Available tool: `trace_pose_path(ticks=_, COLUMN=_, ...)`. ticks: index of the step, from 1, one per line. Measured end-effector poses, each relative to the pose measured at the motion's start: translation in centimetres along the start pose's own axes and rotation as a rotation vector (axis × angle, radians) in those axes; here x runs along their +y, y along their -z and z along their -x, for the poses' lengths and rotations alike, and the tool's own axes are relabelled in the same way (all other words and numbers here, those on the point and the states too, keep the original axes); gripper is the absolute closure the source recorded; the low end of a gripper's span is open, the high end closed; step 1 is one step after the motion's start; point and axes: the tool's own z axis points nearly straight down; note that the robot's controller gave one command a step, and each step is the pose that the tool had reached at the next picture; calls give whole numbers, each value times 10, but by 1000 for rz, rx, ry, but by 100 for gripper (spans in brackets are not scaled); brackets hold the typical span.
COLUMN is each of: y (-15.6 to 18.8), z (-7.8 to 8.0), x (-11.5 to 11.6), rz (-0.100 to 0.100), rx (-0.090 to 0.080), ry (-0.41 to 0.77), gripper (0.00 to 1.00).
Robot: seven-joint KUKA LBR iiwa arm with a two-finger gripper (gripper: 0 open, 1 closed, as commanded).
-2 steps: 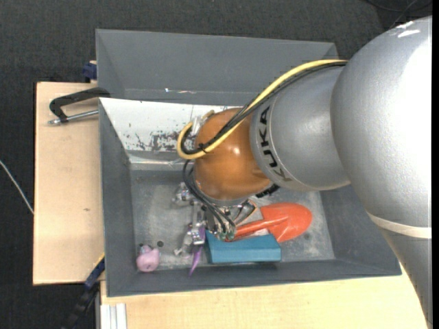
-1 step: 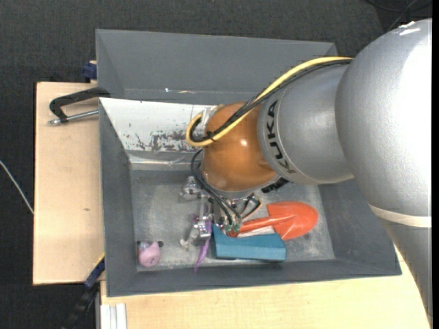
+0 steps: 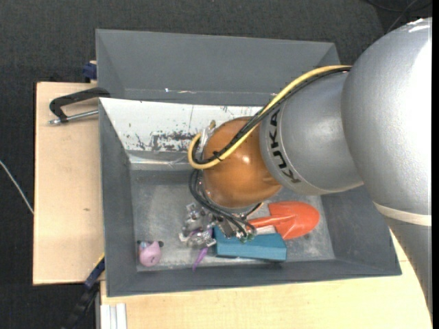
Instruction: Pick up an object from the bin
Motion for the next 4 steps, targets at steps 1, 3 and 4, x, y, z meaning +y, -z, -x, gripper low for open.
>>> trace_pose_path(ticks=1, y=0, z=0, x=0, rz=0, rx=-1, ry=0, gripper=100)
trace_pose_path(ticks=3, y=59, z=15, x=5, rz=3, rx=-3, ry=-25, gripper=100)
trace_pose_path(ticks=4, y=59, z=15, x=5, rz=3, rx=-3, ry=-25, gripper=100)
